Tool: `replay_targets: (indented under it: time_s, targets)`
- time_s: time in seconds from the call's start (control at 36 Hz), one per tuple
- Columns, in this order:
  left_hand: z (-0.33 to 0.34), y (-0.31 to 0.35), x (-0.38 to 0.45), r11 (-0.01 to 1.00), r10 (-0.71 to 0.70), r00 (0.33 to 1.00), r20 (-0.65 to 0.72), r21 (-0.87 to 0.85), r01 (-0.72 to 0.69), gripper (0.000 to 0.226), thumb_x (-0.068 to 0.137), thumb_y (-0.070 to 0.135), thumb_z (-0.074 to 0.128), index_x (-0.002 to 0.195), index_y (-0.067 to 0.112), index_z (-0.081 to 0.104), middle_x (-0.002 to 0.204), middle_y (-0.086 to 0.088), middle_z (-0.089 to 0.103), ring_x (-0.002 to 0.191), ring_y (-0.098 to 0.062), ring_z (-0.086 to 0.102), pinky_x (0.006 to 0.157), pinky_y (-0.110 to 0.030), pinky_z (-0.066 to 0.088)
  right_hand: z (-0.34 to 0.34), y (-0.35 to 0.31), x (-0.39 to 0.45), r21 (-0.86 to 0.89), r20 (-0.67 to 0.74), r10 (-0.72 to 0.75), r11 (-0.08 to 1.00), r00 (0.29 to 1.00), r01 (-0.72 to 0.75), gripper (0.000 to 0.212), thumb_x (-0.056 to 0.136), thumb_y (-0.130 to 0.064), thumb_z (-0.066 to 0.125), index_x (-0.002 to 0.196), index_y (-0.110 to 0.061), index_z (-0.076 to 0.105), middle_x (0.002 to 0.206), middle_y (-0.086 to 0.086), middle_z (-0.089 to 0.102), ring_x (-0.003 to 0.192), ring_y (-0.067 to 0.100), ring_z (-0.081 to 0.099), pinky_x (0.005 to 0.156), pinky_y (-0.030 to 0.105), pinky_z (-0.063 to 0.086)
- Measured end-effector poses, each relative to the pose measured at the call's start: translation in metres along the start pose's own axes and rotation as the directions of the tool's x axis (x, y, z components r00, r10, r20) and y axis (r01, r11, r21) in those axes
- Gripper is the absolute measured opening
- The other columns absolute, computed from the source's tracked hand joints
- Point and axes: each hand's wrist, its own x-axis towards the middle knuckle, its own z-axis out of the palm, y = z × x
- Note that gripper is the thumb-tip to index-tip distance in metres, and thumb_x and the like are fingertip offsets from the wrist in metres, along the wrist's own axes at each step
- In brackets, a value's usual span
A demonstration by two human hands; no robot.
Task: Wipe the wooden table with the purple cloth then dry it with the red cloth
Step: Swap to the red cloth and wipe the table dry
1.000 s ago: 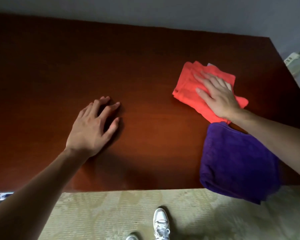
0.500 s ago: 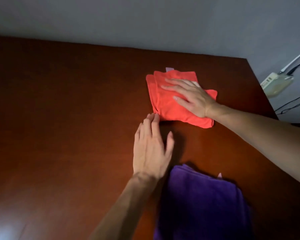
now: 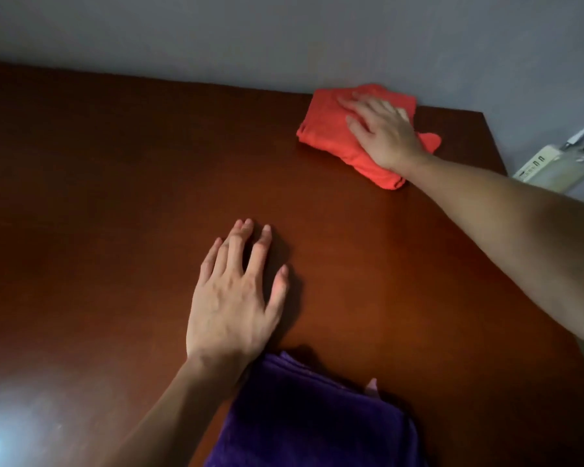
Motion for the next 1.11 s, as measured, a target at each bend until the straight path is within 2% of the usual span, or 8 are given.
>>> replay_targets:
  time_s: [0.14,0.22,0.33,0.47,0.61,0.72,0.94,1.11]
  targets:
    - [-0.002,0.001,-0.001,1.0,0.003,1.0,-0.025,-0.029,-0.004,0.061,0.102,0.051,0.032,0.152,0.018,0.04,0.157,-0.012,0.038,0.148,-0.024,0.03,0.124,-0.039,0.019,0.009,-0.014,-0.05,-0.004,-0.175,0.353,0.933,0.919,-0.359,0.055,0.105,-0.051,0.033,0.155,-0.03,0.042,0.163,0.003,0.04,0.151,0.024,0.032,0.122,0.041,0.018]
    - [-0.003,0.001,-0.002,0.998,-0.006,1.0,-0.028,-0.062,0.004,0.062,0.1,0.053,0.033,0.151,0.019,0.042,0.155,-0.011,0.039,0.147,-0.025,0.031,0.122,-0.041,0.021,0.007,-0.028,-0.105,0.0,-0.197,0.393,0.916,0.898,-0.401,0.056,0.105,-0.051,0.032,0.156,-0.03,0.04,0.164,0.004,0.037,0.153,0.023,0.028,0.122,0.041,0.015]
    - [-0.01,0.0,-0.003,0.976,-0.039,0.999,-0.006,-0.214,0.037,0.059,0.097,0.056,0.035,0.145,0.025,0.05,0.15,-0.004,0.04,0.145,-0.022,0.032,0.12,-0.04,0.021,0.0,-0.046,-0.184,0.005,-0.219,0.305,0.95,0.927,-0.312,0.063,0.099,-0.057,0.024,0.152,-0.031,0.047,0.161,0.001,0.043,0.151,0.021,0.034,0.12,0.041,0.019]
    - [-0.02,0.0,-0.007,0.932,-0.041,0.998,0.041,-0.359,0.053,0.053,0.093,0.055,0.039,0.136,0.03,0.059,0.146,-0.001,0.043,0.141,-0.025,0.038,0.12,-0.043,0.023,-0.014,-0.052,-0.274,-0.013,-0.218,0.195,0.979,0.956,-0.202,0.056,0.102,-0.054,0.032,0.15,-0.033,0.05,0.159,-0.002,0.046,0.149,0.018,0.037,0.119,0.04,0.025]
    - [-0.025,0.021,-0.009,0.939,0.126,0.991,0.042,-0.329,-0.106,0.052,0.093,0.051,0.044,0.136,0.026,0.06,0.148,-0.002,0.041,0.143,-0.021,0.036,0.114,-0.045,0.03,-0.025,-0.037,-0.307,0.022,-0.113,0.066,0.998,0.991,-0.064,0.056,0.102,-0.056,0.033,0.154,-0.037,0.043,0.162,-0.009,0.039,0.15,0.012,0.032,0.12,0.038,0.022]
    - [-0.007,0.04,0.001,0.942,0.18,0.979,0.099,-0.304,-0.143,0.063,0.09,0.06,0.034,0.14,0.027,0.054,0.151,-0.002,0.038,0.147,-0.021,0.031,0.117,-0.045,0.025,-0.03,-0.026,-0.299,0.042,-0.043,-0.026,0.999,0.999,0.028,0.057,0.101,-0.06,0.036,0.154,-0.039,0.042,0.163,-0.013,0.037,0.151,0.009,0.031,0.12,0.044,0.027]
    - [0.007,0.034,0.008,0.966,0.215,0.967,0.135,-0.178,-0.189,0.067,0.095,0.061,0.023,0.155,0.032,0.03,0.162,-0.001,0.024,0.154,-0.01,0.006,0.121,-0.028,-0.002,-0.039,0.023,-0.237,0.146,0.07,-0.272,0.955,0.96,0.26,0.047,0.106,-0.042,0.044,0.152,-0.038,0.045,0.164,-0.014,0.034,0.154,0.007,0.025,0.123,0.047,0.023]
    - [0.01,0.036,0.007,0.97,0.221,0.965,0.139,-0.134,-0.202,0.064,0.099,0.059,0.021,0.157,0.033,0.025,0.165,0.003,0.019,0.154,-0.002,-0.003,0.123,-0.025,-0.006,-0.043,0.076,-0.151,0.096,0.127,-0.27,0.961,0.954,0.259,0.048,0.106,-0.045,0.037,0.154,-0.038,0.043,0.166,-0.012,0.032,0.153,0.014,0.028,0.12,0.046,0.023]
